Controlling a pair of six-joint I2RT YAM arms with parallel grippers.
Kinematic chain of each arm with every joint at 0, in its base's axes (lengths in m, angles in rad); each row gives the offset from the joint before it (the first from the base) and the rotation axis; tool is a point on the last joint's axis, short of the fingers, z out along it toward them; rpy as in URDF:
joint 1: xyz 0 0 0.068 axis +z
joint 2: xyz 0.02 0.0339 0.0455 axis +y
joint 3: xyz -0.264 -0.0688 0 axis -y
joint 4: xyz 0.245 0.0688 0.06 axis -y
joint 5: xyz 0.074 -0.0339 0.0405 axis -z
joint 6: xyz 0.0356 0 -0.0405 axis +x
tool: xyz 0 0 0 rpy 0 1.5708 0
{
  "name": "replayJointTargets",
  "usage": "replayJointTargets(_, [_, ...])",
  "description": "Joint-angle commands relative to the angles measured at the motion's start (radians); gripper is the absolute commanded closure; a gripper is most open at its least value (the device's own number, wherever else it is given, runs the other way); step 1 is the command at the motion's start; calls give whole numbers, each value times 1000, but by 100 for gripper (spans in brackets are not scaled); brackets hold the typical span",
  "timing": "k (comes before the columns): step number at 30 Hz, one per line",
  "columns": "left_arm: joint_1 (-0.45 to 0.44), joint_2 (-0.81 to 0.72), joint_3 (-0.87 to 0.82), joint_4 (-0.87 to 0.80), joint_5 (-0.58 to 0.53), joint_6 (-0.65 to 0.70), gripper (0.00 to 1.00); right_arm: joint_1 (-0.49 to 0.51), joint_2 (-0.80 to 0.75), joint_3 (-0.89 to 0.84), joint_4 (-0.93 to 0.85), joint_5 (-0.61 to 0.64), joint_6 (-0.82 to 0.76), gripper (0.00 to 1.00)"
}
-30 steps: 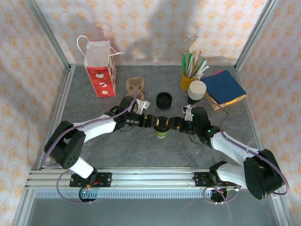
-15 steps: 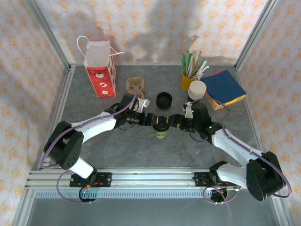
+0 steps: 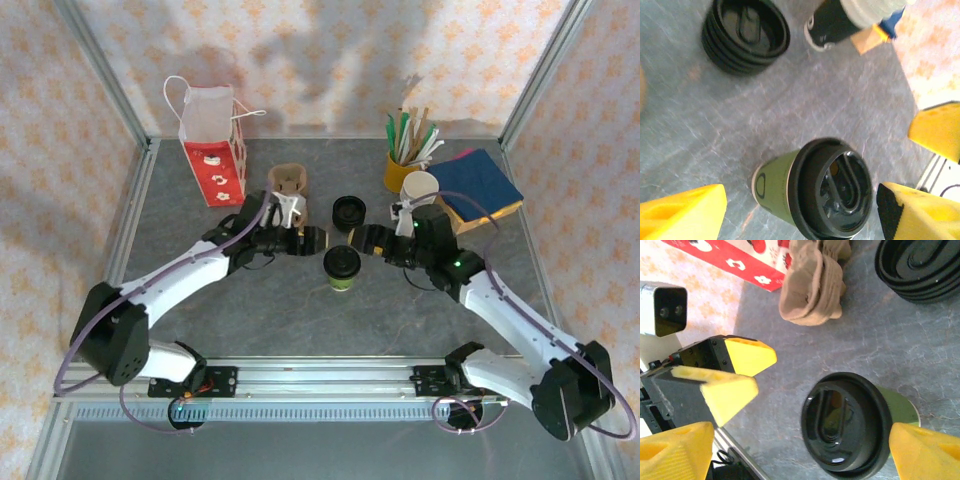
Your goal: Pack the takeout coffee
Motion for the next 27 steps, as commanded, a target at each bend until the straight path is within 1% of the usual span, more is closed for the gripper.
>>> replayJointTargets(1, [33,-78,-44,65,-133,-53,19,5,-30,57,-58,61,54,9])
replayJointTargets(3, [53,-121,-78,71,-236,-79,19,11,-24,76,-91,86,56,10])
replayJointTargets(5, [69,-162,-100,54,-347,-93,19,48,-12,103,-136,145,51,12])
replayJointTargets(7, [80,-193,-120,40,-448,-104,17,118,21,145,-210,282,73,9])
replayJointTargets(8, [90,-204,-129,40,-464,-116,16,145,47,174,-249,332,82,8])
replayJointTargets(9, [103,-215,-143,45,-467,-124,16,174,81,211,-302,372,82,8])
replayJointTargets(13, [125,-250,-194,87,-452,-157,15,307,215,358,-483,604,98,8])
replayJointTargets(15, [127,-258,-207,95,-450,-157,14,352,268,402,-529,665,113,8])
replayJointTargets(20, [134,-265,-217,90,-455,-142,14,436,388,500,-631,777,134,8])
replayJointTargets(22, [136,-266,-217,86,-454,-137,14,460,429,531,-672,807,134,10])
replayJointTargets(25, [137,-270,-222,89,-455,-136,13,484,475,566,-726,843,142,11])
replayJointTargets(27, [137,-271,-227,91,-455,-136,13,488,493,571,-736,842,143,12])
